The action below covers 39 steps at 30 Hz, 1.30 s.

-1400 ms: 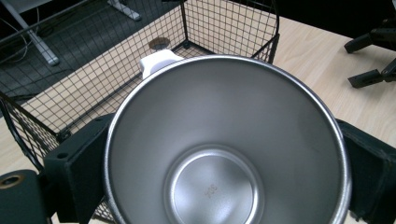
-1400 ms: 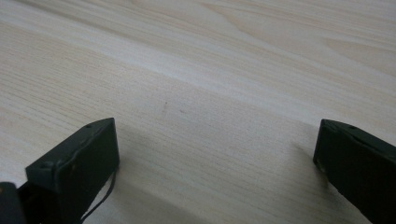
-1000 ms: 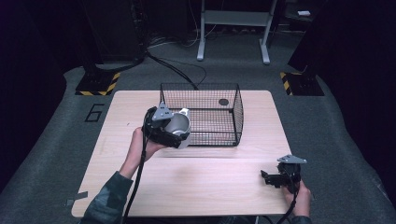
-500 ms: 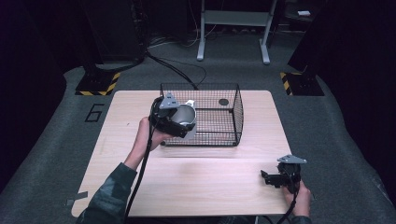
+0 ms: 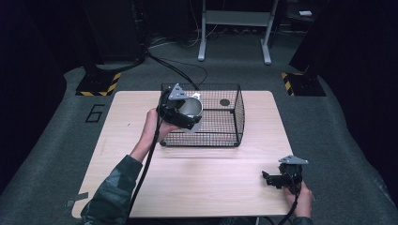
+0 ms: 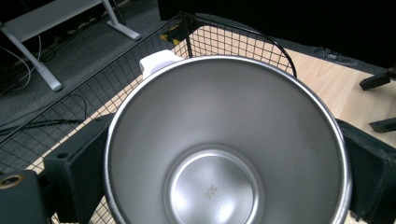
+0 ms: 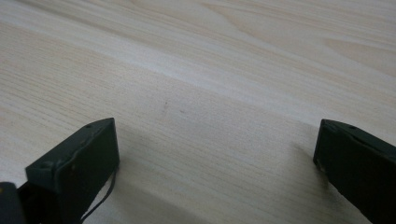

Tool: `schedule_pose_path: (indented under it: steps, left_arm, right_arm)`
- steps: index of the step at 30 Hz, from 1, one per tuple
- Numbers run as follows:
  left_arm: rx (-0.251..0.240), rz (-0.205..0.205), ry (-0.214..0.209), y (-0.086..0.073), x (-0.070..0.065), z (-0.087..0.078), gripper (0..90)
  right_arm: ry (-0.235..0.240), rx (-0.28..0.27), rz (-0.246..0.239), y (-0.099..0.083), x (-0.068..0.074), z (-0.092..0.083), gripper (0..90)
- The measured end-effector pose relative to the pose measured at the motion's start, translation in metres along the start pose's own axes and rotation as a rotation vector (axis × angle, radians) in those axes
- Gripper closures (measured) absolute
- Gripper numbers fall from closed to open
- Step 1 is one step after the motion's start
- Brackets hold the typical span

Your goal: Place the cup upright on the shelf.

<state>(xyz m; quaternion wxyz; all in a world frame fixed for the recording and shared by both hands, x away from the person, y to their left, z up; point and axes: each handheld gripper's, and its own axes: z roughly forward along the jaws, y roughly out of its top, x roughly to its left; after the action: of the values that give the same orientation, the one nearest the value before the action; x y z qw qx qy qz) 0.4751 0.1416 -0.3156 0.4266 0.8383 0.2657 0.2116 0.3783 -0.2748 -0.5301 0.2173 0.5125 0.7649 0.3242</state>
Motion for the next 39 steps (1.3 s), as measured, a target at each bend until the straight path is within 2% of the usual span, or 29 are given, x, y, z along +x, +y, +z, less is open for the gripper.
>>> schedule_pose_path:
  steps: [4,8,14,20,24,25,26,29,32,39]
  left_arm:
    - [0.008,0.017,0.004,0.004,0.003,0.006,6.1]
    - [0.015,0.01,0.0,0.006,0.004,0.011,6.1]
    - [0.026,0.027,0.008,0.012,0.006,0.024,6.1]
    - [0.04,0.051,-0.007,0.017,0.014,0.042,6.1]
    - [0.038,0.069,-0.006,0.017,0.019,0.05,6.1]
    - [0.036,0.054,-0.009,0.016,0.019,0.053,6.1]
    - [0.037,0.065,-0.009,0.016,0.021,0.055,6.1]
    - [0.044,0.062,-0.017,0.015,0.024,0.058,6.1]
    - [0.042,0.086,-0.018,0.014,0.028,0.063,6.1]
    - [0.051,0.101,-0.046,0.012,0.033,0.073,6.1]
  right_arm:
    - [0.0,0.0,0.0,0.0,0.0,0.0,0.0]
    - [0.0,0.0,0.0,0.0,0.0,0.0,0.0]
    - [0.0,0.0,0.0,0.0,0.0,0.0,0.0]
    - [0.0,0.0,0.005,0.0,0.0,0.0,0.0]
    - [0.0,0.001,0.003,0.0,0.0,0.0,0.0]
    - [0.001,0.001,0.003,0.0,0.0,0.0,0.0]
    - [0.0,0.0,0.0,0.0,0.0,0.0,0.0]
    - [0.0,0.0,0.0,0.0,0.0,0.0,0.0]
    - [0.0,0.0,0.0,0.0,0.0,0.0,0.0]
    - [0.001,-0.001,0.004,0.0,0.0,0.0,0.0]
